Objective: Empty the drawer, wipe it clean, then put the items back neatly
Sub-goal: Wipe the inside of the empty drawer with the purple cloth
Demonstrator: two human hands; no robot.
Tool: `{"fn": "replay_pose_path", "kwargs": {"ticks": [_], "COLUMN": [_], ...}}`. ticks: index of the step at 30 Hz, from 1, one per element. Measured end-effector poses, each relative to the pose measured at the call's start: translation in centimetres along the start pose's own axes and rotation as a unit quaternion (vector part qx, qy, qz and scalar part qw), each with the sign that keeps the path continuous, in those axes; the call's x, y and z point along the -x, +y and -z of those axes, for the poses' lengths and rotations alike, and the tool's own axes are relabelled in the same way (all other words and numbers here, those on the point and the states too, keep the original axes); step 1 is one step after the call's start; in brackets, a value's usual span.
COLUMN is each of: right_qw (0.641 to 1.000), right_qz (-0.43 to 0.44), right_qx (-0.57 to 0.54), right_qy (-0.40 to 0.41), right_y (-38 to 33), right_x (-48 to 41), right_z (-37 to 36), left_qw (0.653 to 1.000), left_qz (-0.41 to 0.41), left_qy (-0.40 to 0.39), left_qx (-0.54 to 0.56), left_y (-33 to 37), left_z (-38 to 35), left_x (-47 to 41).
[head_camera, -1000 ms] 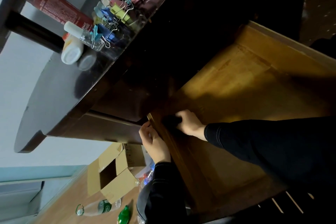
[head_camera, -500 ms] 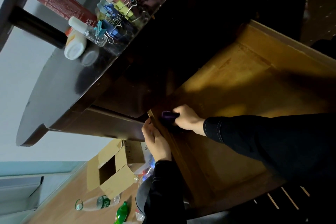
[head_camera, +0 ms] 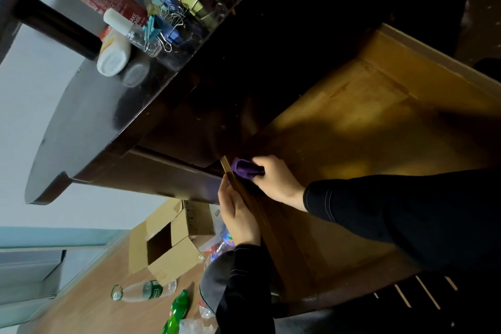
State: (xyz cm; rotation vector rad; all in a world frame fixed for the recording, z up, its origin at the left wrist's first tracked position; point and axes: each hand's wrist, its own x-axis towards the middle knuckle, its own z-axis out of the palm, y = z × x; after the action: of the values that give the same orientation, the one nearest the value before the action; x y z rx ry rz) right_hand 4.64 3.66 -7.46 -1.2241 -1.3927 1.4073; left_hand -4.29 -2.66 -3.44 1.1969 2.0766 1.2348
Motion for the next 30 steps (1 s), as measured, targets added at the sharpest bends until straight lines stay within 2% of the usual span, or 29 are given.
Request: {"fn": "replay_pose_path", "kwargs": {"ticks": [4,6,9,11,13,16,19,23,25,28,30], "right_qw": [0.996,0.997,0.998,0.989,0.983,0.995,0.995,0.998,0.998,0.985,0.987], "right_qz": [-0.063,-0.053,-0.018,-0.039,-0.058,-0.053,-0.076,0.036,0.029,-0.025,0.009], "right_qx": [0.041,0.029,-0.048,-0.128,-0.163,-0.059,-0.024,-0.030,0.003,0.125,0.133], "right_qy": [-0.043,-0.045,-0.049,-0.069,-0.067,-0.053,-0.057,-0.038,-0.050,-0.113,-0.085], "right_y": [1.5,0.5,-0.6,-0.6,-0.3,0.2,0.0,-1.5,-0.1,1.8,1.0], "right_x": [0.7,-0.2,-0.2,0.5,0.7,0.1,-0.6,-1.2,-0.7,-0.1,-0.5], "right_z": [0.5,1.1,0.4,-0.4,-0.4,0.7,1.3,0.9,1.0,2.1,2.1], "left_qw": [1.000,1.000,0.999,0.999,0.999,0.999,0.999,0.999,0.999,0.999,0.999], "left_qz": [-0.004,-0.006,0.009,0.015,0.019,0.017,0.011,-0.011,-0.010,0.009,0.013], "left_qy": [0.000,0.006,-0.004,-0.007,-0.003,0.000,0.000,0.005,0.004,0.007,0.009], "left_qx": [0.001,0.016,0.044,0.045,0.046,0.042,0.044,0.037,0.033,0.040,0.042], "left_y": [0.2,0.3,0.5,0.5,0.4,0.3,0.0,-0.3,-0.3,-0.3,-0.4], "left_z": [0.1,0.0,-0.1,0.0,0.0,-0.1,0.0,-0.1,-0.1,-0.2,-0.1], "left_x": [0.2,0.3,0.4,0.4,0.3,0.2,0.3,0.0,-0.1,-0.1,-0.1]}}
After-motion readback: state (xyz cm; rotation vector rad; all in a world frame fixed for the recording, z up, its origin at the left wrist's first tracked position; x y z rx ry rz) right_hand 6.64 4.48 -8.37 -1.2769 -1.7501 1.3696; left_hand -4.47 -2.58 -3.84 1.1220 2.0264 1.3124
